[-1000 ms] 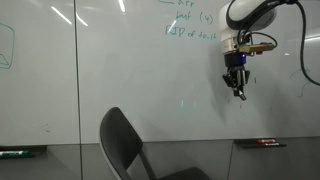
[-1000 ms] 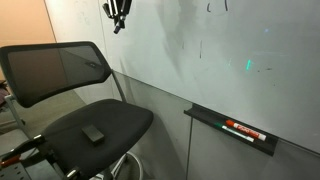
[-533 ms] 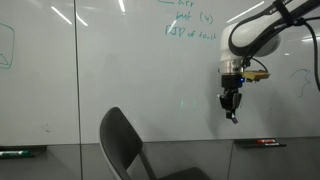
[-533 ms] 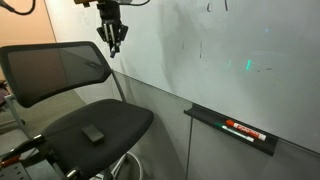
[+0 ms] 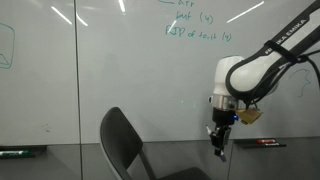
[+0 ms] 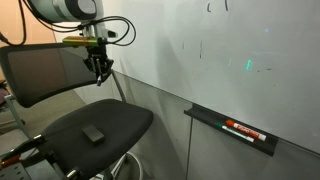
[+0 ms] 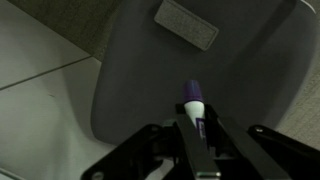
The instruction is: Write something on the whiteboard
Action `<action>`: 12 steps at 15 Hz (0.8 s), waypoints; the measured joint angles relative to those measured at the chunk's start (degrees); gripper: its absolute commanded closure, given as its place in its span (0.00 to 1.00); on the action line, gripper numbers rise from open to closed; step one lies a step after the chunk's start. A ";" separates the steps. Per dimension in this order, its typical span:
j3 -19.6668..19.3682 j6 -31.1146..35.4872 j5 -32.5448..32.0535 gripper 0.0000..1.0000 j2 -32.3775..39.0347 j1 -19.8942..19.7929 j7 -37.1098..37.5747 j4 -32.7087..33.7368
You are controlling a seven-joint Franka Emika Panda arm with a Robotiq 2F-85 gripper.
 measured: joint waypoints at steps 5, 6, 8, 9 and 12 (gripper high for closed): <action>2.51 8.33 0.02 0.92 9.05 1.14 -0.71 -1.14; 3.09 9.52 0.03 0.92 10.93 1.19 -1.06 -1.13; 4.13 11.59 0.03 0.90 14.46 1.29 -1.58 -1.04; 4.48 12.55 0.03 0.90 15.88 1.38 -1.77 -0.97; 5.05 15.30 0.03 0.48 18.85 1.40 -2.02 -0.56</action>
